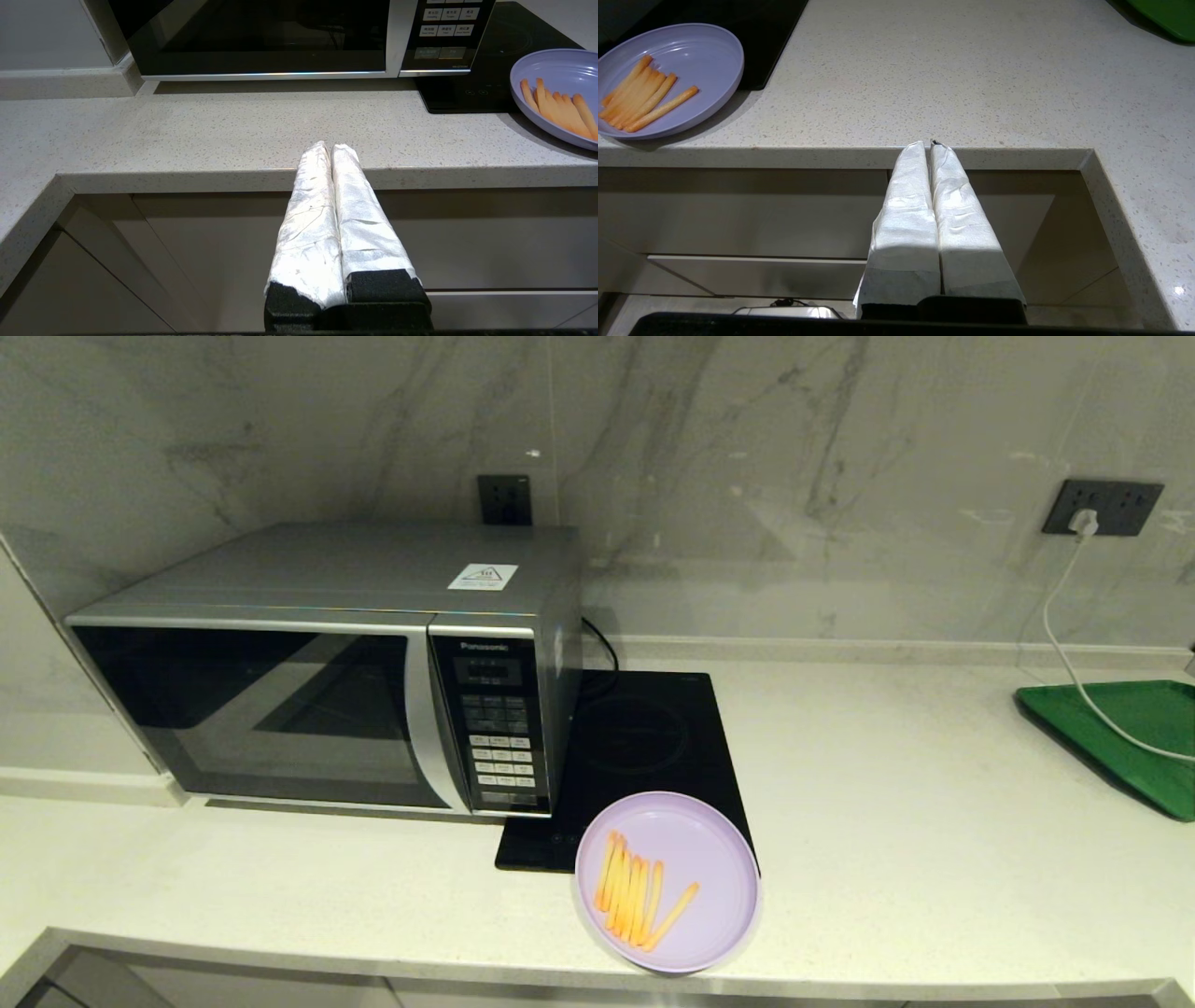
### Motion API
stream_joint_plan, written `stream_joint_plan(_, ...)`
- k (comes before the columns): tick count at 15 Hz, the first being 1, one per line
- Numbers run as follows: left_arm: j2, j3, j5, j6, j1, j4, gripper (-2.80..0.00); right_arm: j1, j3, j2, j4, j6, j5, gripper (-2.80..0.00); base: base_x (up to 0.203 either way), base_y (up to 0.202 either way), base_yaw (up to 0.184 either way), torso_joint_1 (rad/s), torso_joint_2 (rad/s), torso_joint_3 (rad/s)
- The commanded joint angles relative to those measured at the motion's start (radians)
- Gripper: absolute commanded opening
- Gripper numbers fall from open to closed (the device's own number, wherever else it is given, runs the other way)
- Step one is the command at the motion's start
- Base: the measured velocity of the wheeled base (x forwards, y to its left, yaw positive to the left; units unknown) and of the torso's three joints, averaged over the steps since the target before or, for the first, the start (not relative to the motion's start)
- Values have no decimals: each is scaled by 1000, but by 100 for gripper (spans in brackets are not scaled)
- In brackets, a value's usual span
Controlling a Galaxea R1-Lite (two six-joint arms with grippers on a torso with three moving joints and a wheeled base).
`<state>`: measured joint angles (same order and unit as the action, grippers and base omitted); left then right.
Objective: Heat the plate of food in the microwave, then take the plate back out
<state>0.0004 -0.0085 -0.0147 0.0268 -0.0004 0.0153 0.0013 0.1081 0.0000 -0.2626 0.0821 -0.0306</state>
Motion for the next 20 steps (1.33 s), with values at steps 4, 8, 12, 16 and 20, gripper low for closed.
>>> stream_joint_plan(4, 0, 1, 1, 7, 0, 0, -280, 0, -1, 0, -1, 1, 0, -280, 0, 0, 0, 0, 0, 0)
stream_joint_plan(8, 0, 1, 1, 13, 0, 0, -280, 0, 0, 0, -1, 1, 0, -280, 0, 0, 0, 0, 0, 0)
stream_joint_plan(12, 0, 1, 1, 16, 0, 0, -280, 0, 1, 0, -1, 1, 0, -280, 0, 0, 0, 0, 0, 0)
stream_joint_plan(16, 0, 1, -1, 26, 0, 0, -280, 0, -1, 0, -1, 2, 0, -280, 0, 0, 0, 0, 0, 0)
stream_joint_plan(20, 0, 1, -1, 28, 0, 0, -280, 0, -1, 0, -1, 1, 0, -280, 0, 0, 0, 0, 0, 0)
